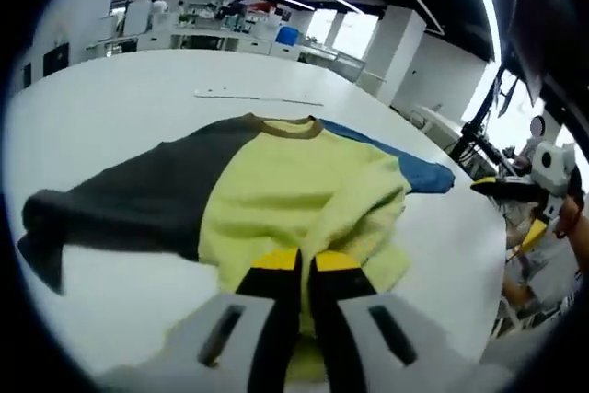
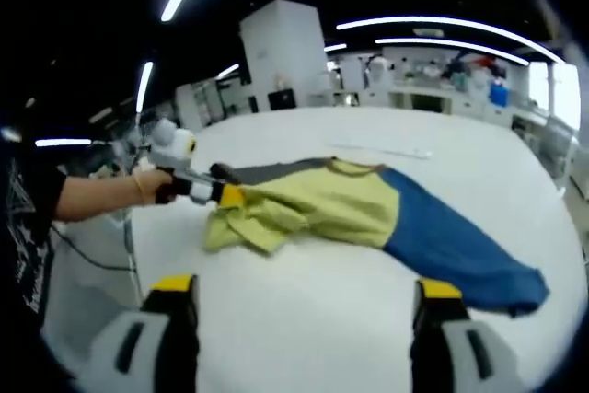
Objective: Fold the garment on the visible template until the final outline fits inside the template.
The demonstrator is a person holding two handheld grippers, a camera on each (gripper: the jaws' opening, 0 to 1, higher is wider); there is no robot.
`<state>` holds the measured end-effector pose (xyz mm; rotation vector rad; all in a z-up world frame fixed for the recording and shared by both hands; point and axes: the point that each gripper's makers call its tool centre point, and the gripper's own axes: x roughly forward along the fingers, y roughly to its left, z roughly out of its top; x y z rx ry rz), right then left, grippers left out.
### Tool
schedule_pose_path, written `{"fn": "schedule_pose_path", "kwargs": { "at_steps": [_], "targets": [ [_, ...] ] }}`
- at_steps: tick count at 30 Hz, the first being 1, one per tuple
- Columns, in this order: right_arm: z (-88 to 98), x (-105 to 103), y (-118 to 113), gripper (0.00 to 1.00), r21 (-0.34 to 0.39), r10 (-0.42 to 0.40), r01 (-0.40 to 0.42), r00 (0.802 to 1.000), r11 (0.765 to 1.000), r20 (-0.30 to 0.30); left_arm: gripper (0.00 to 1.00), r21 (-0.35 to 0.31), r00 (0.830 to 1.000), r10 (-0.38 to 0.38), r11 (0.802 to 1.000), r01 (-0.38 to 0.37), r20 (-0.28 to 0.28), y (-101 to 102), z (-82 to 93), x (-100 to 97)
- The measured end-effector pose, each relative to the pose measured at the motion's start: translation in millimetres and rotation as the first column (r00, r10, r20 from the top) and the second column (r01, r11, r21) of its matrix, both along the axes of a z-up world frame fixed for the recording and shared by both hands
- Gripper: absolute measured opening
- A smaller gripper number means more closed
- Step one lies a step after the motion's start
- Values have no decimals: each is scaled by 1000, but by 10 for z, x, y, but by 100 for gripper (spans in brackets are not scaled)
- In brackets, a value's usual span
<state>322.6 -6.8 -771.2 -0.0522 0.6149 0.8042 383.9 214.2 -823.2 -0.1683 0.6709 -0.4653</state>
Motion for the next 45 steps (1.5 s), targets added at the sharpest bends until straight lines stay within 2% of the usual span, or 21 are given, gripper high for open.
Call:
{"fn": "schedule_pose_path", "kwargs": {
  "at_steps": [2, 3, 5, 9, 15, 22, 28, 32, 37, 43, 45],
  "targets": [
    [13, 5, -4, 97, 4, -5, 5, 1000, 1000, 5, 1, 13, 1000, 5, 1000, -5, 8, 24, -17, 13],
    [15, 1, -2, 97, 8, -6, 6, 1000, 1000, 4, 1, 41, 1000, 5, 999, -6, 29, 37, -10, 33],
    [-3, 1, -11, 97, 6, -7, 7, 1000, 1000, -2, 1, 75, 999, -3, 997, 0, 38, 49, -17, 27],
    [-21, -12, 8, 96, 10, -11, 11, 1000, 1000, -10, 2, 76, 999, 4, 997, -8, 50, 73, 32, 20],
    [-41, 6, 86, 93, 27, -28, 29, 999, 999, -27, 13, 105, 994, 13, 994, -24, 105, 268, 191, -7],
    [-74, 75, 249, 89, 53, -65, 67, 997, 996, -46, 26, 147, 992, 8, 989, -27, 129, 516, 296, -121],
    [-176, 78, 411, 85, 17, -48, 49, 998, 999, -51, 27, 186, 994, 2, 982, -23, 113, 682, 235, -202],
    [-223, 92, 523, 79, 26, -50, 52, 996, 998, -69, 26, 193, 995, 8, 981, -27, 100, 741, 190, -242],
    [-281, 87, 653, 71, 33, -43, 46, 995, 998, -86, 19, 184, 996, -39, 983, 24, 77, 666, 149, -325],
    [-374, 97, 803, 63, 35, -33, 37, 994, 999, -107, 18, 167, 996, -75, 984, 67, 41, 580, 65, -448],
    [-424, 166, 836, 60, 32, -32, 35, 994, 999, -106, 19, 168, 996, -84, 983, 78, 27, 573, 24, -481]
  ]
}}
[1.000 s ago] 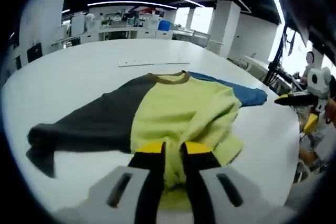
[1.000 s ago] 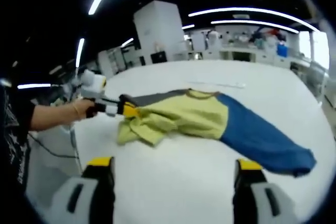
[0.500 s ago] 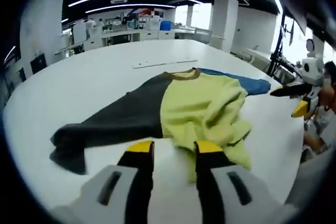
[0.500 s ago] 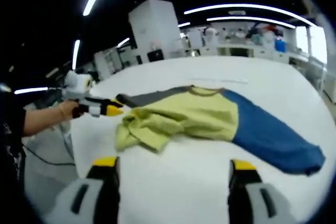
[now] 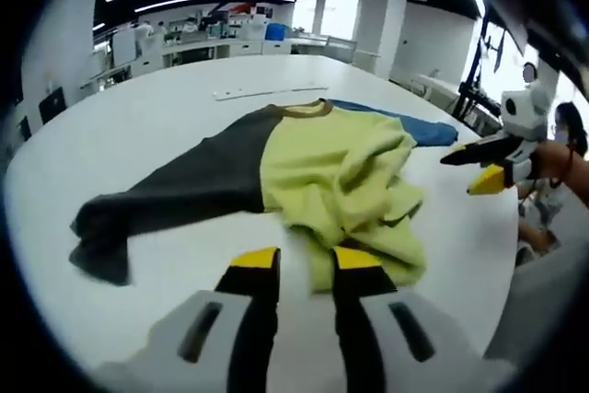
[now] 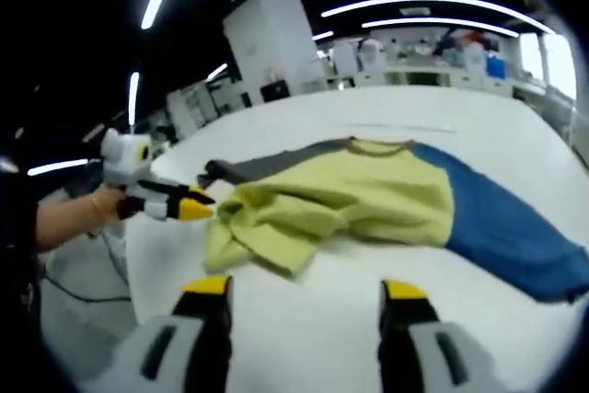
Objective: Fold the garment on the visible template until the final outline fits inside the template.
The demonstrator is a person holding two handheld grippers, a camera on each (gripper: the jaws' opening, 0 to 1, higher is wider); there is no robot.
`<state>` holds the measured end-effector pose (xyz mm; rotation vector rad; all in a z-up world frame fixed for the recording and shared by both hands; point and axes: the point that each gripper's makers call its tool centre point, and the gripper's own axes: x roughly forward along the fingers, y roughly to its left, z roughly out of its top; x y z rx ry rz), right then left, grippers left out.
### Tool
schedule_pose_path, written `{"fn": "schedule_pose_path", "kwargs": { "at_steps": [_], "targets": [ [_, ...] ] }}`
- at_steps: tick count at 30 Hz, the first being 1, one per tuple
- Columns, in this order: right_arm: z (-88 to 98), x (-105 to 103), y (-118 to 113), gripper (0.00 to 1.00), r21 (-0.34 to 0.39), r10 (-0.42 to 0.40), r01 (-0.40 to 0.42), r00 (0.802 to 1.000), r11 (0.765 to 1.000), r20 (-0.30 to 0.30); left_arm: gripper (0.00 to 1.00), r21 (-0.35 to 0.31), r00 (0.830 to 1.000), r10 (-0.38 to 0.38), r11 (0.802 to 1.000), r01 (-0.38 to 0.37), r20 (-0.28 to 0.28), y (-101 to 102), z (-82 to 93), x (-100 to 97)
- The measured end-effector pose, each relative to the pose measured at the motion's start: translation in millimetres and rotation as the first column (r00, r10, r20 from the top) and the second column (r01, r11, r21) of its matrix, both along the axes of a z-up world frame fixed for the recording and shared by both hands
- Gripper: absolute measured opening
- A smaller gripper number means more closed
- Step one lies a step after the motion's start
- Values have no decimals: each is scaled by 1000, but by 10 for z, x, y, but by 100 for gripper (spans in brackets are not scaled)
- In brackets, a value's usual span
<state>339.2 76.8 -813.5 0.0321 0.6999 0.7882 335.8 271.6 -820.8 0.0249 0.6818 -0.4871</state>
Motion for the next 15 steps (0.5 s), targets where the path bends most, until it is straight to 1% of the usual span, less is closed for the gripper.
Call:
{"fn": "schedule_pose_path", "kwargs": {
  "at_steps": [7, 9, 15],
  "targets": [
    [-86, 54, 205, 50, -9, 44, -44, 999, 999, 14, 17, -19, 998, -41, 999, 40, -40, -68, -99, -126],
    [-122, 73, 243, 47, -17, 53, -53, 998, 998, 18, 16, -21, 998, -45, 999, 44, -49, -88, -103, -153],
    [-150, 104, 299, 37, -45, 70, -68, 997, 997, 30, 16, -32, 998, -45, 999, 44, -53, -116, -144, -179]
  ]
}}
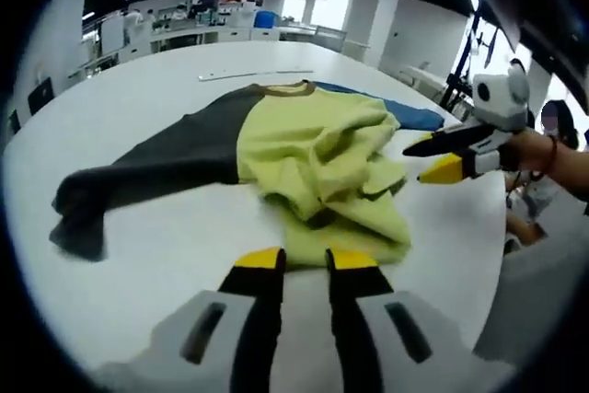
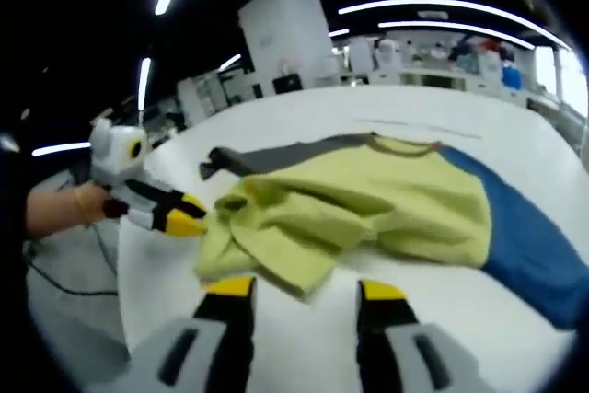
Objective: Fold the garment on the visible template until the final outline fits inside the template.
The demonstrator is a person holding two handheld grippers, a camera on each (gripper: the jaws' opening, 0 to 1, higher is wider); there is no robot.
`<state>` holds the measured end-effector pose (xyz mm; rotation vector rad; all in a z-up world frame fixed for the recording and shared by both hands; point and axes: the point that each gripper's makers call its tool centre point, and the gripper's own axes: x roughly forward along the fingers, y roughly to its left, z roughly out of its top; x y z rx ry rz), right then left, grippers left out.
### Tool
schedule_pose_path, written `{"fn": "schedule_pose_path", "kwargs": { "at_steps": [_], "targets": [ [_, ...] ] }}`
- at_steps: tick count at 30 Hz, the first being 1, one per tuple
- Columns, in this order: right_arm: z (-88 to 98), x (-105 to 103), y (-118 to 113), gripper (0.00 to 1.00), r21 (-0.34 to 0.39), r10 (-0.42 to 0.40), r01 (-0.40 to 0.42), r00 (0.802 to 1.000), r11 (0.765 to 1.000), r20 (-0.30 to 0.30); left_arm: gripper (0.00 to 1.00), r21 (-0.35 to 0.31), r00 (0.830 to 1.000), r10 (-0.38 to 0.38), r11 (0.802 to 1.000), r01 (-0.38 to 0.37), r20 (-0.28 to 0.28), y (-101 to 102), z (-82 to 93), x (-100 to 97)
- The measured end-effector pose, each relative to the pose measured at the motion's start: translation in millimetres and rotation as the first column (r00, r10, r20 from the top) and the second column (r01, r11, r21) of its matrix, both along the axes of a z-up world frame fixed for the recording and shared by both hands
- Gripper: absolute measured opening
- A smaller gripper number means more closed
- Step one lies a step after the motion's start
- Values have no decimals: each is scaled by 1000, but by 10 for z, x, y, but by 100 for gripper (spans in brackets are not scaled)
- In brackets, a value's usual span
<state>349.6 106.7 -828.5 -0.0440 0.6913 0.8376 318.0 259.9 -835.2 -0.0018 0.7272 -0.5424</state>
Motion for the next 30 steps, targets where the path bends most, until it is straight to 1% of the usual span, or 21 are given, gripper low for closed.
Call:
{"fn": "schedule_pose_path", "kwargs": {
  "at_steps": [2, 6, 7, 8, 12, 17, 21, 23, 30],
  "targets": [
    [-15, 9, 11, 33, -8, 3, -3, 1000, 1000, 4, 15, 1, 1000, 1, 1000, -1, 2, -12, 6, -11],
    [-105, 26, 6, 27, -66, 28, -25, 999, 997, 33, 15, -21, 1000, 10, 1000, -10, -4, -18, -3, -18],
    [-113, 29, 13, 26, -64, 27, -25, 999, 998, 35, 15, -21, 1000, 11, 1000, -11, -6, -29, -5, -17],
    [-116, 32, 14, 23, -65, 28, -26, 999, 998, 39, 14, -19, 1000, 15, 1000, -15, -8, -23, -5, -19],
    [-130, 29, 26, 14, -84, 45, -40, 998, 996, 54, 5, -13, 1000, 12, 1000, -12, -20, -20, -19, -55],
    [-135, 51, 17, 0, -96, 49, -42, 996, 995, 75, 3, -16, 1000, 25, 1000, -25, -18, -25, -12, -78],
    [-99, 35, -1, 0, -100, 61, -52, 994, 994, 86, 2, -12, 1000, 26, 1000, -26, -9, -29, 17, -77],
    [-79, 31, -21, 0, -99, 64, -56, 994, 994, 86, 2, -17, 1000, 28, 999, -28, -2, -31, 65, -82],
    [68, -17, -119, 0, -101, 66, -56, 993, 993, 95, 2, -43, 999, 41, 998, -40, 15, -29, 189, -113]
  ]
}}
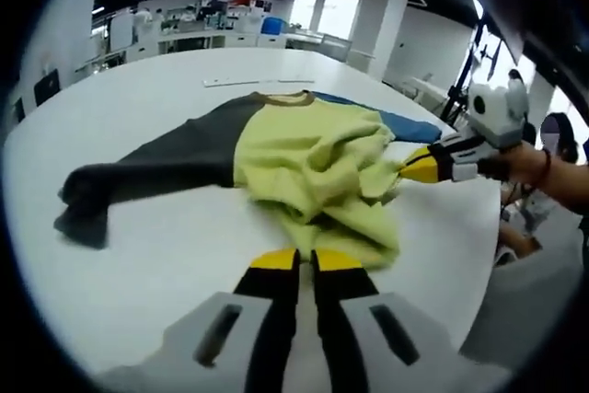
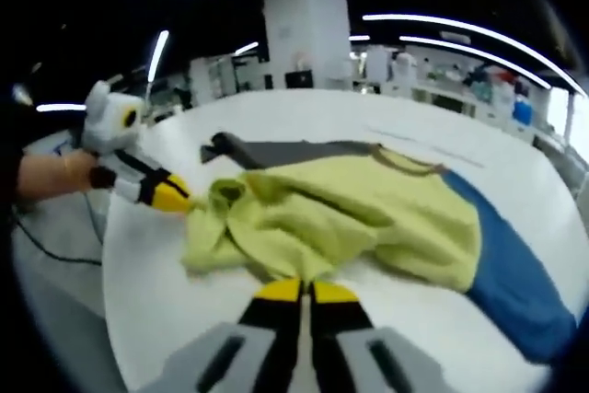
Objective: Fold the garment on the visible template until the final outline fits inside the template.
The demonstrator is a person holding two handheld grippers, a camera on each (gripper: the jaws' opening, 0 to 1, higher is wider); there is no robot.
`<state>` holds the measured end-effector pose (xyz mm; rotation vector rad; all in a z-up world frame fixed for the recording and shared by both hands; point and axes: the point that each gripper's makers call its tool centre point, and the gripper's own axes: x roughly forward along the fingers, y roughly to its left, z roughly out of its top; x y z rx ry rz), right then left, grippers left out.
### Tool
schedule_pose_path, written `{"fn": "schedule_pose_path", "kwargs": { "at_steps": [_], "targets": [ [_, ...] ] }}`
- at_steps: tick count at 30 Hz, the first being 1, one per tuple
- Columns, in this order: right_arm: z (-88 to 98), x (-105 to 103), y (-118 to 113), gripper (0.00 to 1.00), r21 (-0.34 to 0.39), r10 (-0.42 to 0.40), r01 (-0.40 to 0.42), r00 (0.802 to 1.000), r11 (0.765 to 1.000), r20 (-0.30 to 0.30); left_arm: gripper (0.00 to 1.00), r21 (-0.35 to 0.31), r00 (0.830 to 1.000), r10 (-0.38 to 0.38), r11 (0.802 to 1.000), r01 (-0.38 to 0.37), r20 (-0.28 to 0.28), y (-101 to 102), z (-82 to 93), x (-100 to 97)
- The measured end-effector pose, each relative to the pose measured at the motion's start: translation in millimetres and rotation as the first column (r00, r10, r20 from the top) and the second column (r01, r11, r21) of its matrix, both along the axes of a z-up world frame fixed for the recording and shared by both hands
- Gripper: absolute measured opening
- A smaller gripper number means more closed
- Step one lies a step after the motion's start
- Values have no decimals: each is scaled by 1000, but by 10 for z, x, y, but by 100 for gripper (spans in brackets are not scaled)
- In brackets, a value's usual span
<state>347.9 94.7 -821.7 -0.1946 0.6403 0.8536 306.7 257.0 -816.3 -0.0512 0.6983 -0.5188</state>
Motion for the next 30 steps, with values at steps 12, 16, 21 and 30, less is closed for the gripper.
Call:
{"fn": "schedule_pose_path", "kwargs": {
  "at_steps": [12, 16, 21, 30],
  "targets": [
    [264, -197, -368, 0, -14, -28, 28, 1000, 1000, 10, 2, -71, 999, 50, 996, -49, 4, 47, 196, -141],
    [301, -249, -483, 0, -16, -45, 45, 999, 999, 10, 2, -73, 998, 60, 996, -60, 2, 77, 218, -163],
    [354, -342, -628, 0, -21, -64, 64, 998, 998, 8, 2, -80, 998, 68, 994, -68, -6, 76, 287, -247],
    [393, -481, -903, 0, -43, -104, 105, 995, 994, 7, 2, -97, 998, 59, 994, -60, -18, 85, 384, -399]
  ]
}}
